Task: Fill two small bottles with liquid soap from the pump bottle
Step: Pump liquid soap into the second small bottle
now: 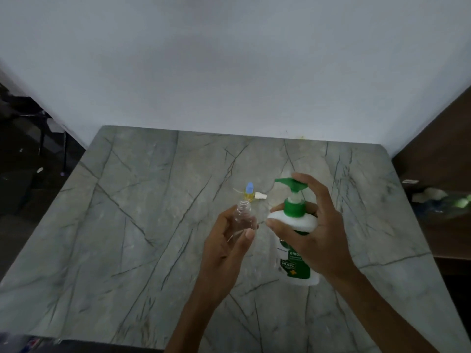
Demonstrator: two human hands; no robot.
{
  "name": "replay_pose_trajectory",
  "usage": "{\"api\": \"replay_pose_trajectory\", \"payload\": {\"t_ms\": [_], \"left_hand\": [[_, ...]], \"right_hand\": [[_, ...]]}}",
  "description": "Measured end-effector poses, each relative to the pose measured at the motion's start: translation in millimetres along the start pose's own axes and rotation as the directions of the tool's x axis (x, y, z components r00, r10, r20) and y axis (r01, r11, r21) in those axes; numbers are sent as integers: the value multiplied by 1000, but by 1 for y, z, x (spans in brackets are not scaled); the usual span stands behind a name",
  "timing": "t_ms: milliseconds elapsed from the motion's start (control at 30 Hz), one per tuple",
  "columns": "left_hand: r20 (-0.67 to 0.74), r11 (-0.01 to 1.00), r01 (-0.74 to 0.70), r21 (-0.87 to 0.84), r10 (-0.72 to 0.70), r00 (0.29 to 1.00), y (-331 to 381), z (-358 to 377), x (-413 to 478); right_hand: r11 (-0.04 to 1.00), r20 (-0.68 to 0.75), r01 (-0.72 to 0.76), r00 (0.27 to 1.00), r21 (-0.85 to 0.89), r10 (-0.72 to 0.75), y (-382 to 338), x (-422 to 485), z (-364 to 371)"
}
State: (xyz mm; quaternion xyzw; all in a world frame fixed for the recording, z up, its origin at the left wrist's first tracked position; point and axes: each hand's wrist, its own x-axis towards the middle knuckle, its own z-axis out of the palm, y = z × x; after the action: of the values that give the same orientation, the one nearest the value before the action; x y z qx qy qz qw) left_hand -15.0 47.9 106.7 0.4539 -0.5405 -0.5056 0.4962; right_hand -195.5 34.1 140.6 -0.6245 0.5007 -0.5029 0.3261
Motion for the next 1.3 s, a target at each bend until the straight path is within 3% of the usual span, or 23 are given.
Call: {"api": "replay_pose_trajectory", "payload": {"t_ms": [200, 367, 867, 1067, 1300], "left_hand": [[58, 998, -61, 6, 61, 996, 9, -20, 7], [64, 996, -86, -22, 87, 994, 10, -31, 7], [98, 962, -227, 153, 213, 972, 13, -53, 12], [90, 965, -210, 155, 198, 976, 10, -49, 11], [53, 966, -217, 142, 211, 976, 9, -43, 10]], "right_hand": [[949, 198, 193, 969, -248, -145, -39, 12, 5], [912, 313, 225, 943, -341, -116, -54, 17, 10], [903, 442, 249, 894, -351, -74, -63, 21, 22], [920, 433, 215, 900, -329, -55, -64, 25, 21], [887, 513, 279, 857, -368, -57, -66, 30, 15]]}}
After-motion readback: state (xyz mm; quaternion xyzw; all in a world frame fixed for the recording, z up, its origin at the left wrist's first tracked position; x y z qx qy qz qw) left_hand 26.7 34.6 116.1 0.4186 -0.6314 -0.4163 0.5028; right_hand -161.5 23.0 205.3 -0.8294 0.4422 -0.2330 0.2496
